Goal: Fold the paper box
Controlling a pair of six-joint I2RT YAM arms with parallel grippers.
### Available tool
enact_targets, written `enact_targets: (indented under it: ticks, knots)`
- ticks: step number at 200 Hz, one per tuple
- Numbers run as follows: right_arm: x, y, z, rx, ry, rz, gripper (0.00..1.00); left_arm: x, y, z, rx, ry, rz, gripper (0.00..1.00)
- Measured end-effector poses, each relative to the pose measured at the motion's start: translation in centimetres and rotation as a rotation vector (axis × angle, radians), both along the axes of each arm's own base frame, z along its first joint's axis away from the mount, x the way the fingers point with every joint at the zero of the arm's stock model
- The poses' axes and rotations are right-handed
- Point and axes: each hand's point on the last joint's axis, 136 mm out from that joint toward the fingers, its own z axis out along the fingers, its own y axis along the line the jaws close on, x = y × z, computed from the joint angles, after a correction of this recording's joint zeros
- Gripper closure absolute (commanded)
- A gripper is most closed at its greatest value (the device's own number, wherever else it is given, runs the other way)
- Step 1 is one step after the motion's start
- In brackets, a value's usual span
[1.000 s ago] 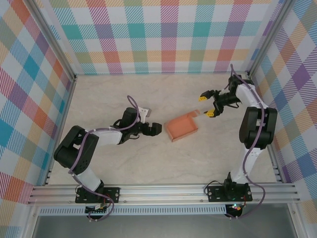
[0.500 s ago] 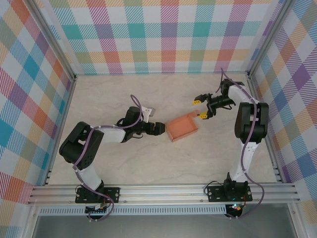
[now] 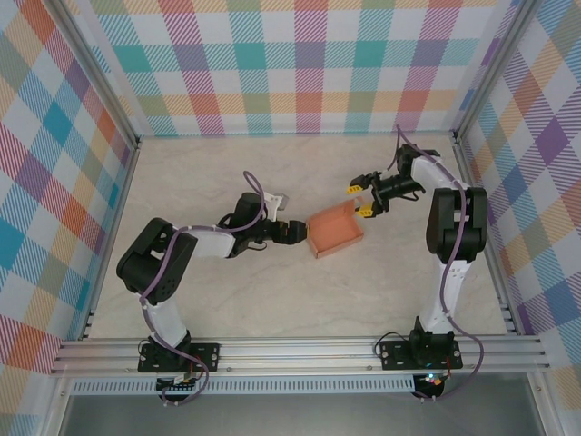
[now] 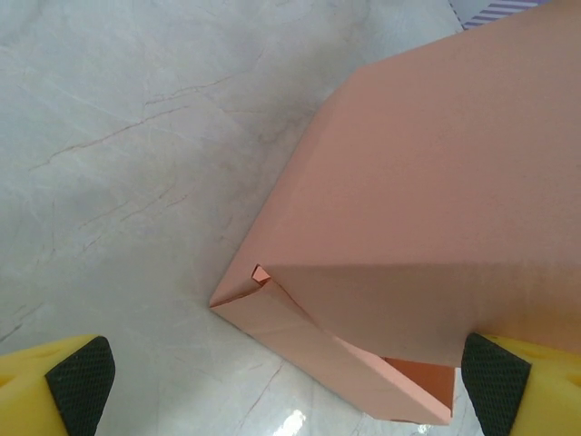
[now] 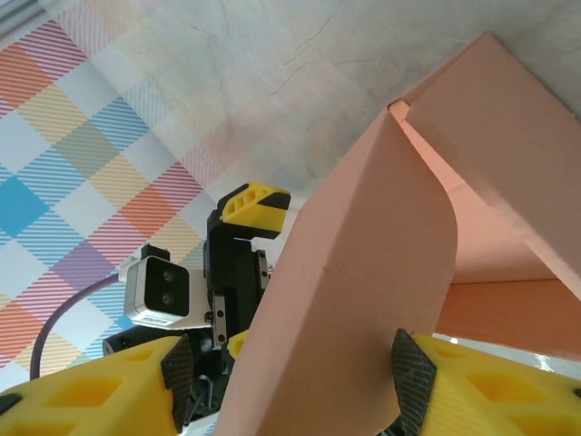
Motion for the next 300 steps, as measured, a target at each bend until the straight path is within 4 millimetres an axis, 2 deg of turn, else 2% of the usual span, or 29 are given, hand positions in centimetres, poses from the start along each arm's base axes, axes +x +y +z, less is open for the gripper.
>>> enact_targets:
  ticks: [26, 59, 129, 217, 248, 276, 300]
  knots:
    - [-0.1, 0.4, -0.1, -0.002, 0.000, 0.007, 0.48, 0.2, -0.2, -0.4, -0.002, 0.007, 0.002, 0.00]
    - [-0.3, 0.2, -0.6, -0.021, 0.000, 0.010, 0.52, 0.2, -0.4, -0.6, 0.005, 0.001, -0.006, 0.00]
    - [-1.5, -0.9, -2.5, -0.123, -0.046, 0.087, 0.56, -0.2, -0.1, -2.0, 0.074, -0.012, -0.034, 0.01]
    - [-3.4, -2.3, -5.6, -0.244, -0.084, 0.192, 0.55, -0.2, 0.0, -2.2, 0.088, -0.030, -0.043, 0.01]
    - [-3.6, -2.7, -5.6, -0.267, -0.098, 0.199, 0.56, 0.0, 0.4, -2.1, 0.091, -0.029, -0.025, 0.01]
    - [-3.5, -2.9, -5.6, -0.283, -0.106, 0.200, 0.55, 0.4, 2.0, -1.3, 0.089, -0.034, 0.026, 0.00]
    - [-3.5, -3.0, -5.7, -0.298, -0.115, 0.202, 0.55, 1.2, 3.0, 1.1, 0.068, -0.077, 0.071, 0.00]
